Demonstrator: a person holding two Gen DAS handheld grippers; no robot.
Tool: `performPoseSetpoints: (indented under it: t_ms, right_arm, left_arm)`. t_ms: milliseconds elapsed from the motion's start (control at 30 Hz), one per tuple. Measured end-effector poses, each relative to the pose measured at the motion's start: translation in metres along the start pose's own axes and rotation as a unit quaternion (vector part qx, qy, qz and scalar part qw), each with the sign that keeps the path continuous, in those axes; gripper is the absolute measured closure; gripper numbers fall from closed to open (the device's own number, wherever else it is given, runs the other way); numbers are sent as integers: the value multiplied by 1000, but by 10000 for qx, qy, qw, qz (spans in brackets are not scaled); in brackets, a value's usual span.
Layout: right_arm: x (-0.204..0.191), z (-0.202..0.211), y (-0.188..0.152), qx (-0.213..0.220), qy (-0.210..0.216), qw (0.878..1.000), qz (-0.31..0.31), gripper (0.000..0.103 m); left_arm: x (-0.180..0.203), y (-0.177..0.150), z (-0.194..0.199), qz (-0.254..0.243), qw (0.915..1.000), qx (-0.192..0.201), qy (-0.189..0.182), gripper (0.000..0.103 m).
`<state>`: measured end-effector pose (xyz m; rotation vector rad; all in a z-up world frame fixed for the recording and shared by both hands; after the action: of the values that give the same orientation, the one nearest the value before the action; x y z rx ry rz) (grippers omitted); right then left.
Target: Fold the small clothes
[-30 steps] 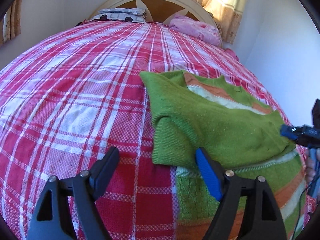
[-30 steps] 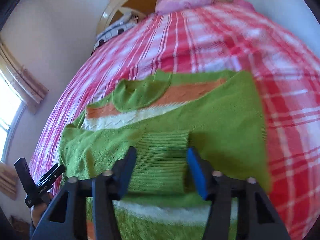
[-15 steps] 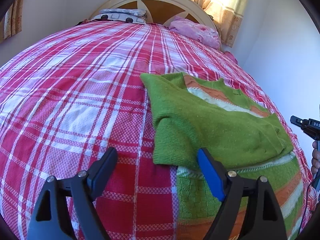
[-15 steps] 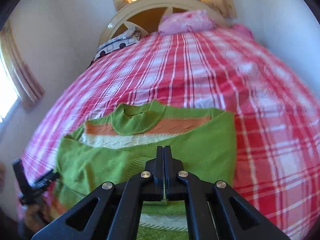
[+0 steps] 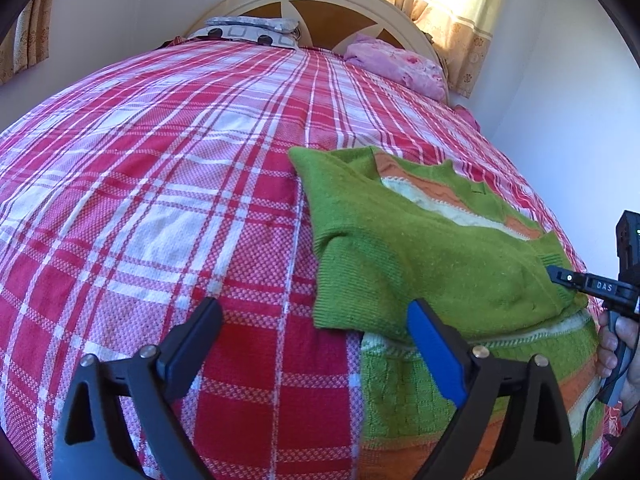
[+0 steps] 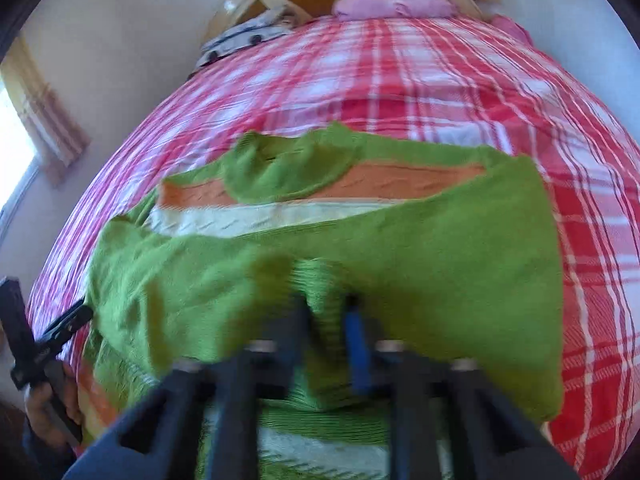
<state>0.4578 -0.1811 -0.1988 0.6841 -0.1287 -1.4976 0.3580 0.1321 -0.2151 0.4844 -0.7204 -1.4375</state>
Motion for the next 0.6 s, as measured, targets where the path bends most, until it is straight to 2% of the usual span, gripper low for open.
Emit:
performPoseSetpoints:
  t_ms: [167, 300, 400, 533, 567, 600]
  right_arm:
    - [-8, 36, 13, 601, -342, 9965, 463, 96]
    - [7, 63, 31, 968, -670, 9919, 483, 96]
    - [28, 66, 35, 947, -921, 9907, 314, 96]
    - [49, 40, 22, 490, -1078, 9927, 231, 95]
    - [53, 33, 17, 383, -1111, 9928, 235, 93]
    - [57, 28, 14, 335, -1159, 9924, 231, 84]
  left_arm:
    - [0, 0, 1, 26, 10000, 34, -30, 7]
    - [0, 0, 1, 7, 10000, 28, -20, 5]
    - [4, -1, -2, -104, 9999, -51, 69, 3]
    - [5, -2, -2, -175, 9997, -82, 133, 2]
    - [5, -2, -3, -178, 9997, -96, 138, 2]
    - [5, -2, -3, -193, 9996, -103, 153, 2]
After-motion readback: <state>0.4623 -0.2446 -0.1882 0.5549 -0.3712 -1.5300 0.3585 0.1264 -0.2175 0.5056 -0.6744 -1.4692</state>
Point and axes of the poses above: each gripper's, at about its wrist camera, not at the fingertips, and z roughly against the way its jaws point, x to its right, y to its top, the point moved 7 cm from there along -z, roughly the way its jaws point, and after that the axes turned 11 degrees about -z, right-handed, at the moved point
